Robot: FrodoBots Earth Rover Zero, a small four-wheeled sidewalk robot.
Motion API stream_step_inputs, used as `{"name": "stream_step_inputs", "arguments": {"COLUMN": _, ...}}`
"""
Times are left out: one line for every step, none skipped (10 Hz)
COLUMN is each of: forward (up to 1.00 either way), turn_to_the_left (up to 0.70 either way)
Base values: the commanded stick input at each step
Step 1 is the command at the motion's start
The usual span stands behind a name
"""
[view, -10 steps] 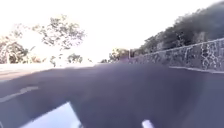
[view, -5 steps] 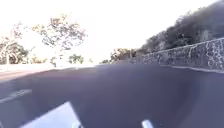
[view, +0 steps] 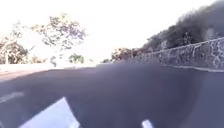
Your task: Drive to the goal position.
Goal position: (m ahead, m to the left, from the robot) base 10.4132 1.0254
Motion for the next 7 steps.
{"name": "stream_step_inputs", "arguments": {"forward": 0.70, "turn_to_the_left": 0.00}}
{"name": "stream_step_inputs", "arguments": {"forward": 0.70, "turn_to_the_left": 0.00}}
{"name": "stream_step_inputs", "arguments": {"forward": 0.70, "turn_to_the_left": 0.00}}
{"name": "stream_step_inputs", "arguments": {"forward": 0.70, "turn_to_the_left": 0.00}}
{"name": "stream_step_inputs", "arguments": {"forward": 0.70, "turn_to_the_left": -0.21}}
{"name": "stream_step_inputs", "arguments": {"forward": 0.70, "turn_to_the_left": -0.07}}
{"name": "stream_step_inputs", "arguments": {"forward": 0.70, "turn_to_the_left": -0.06}}
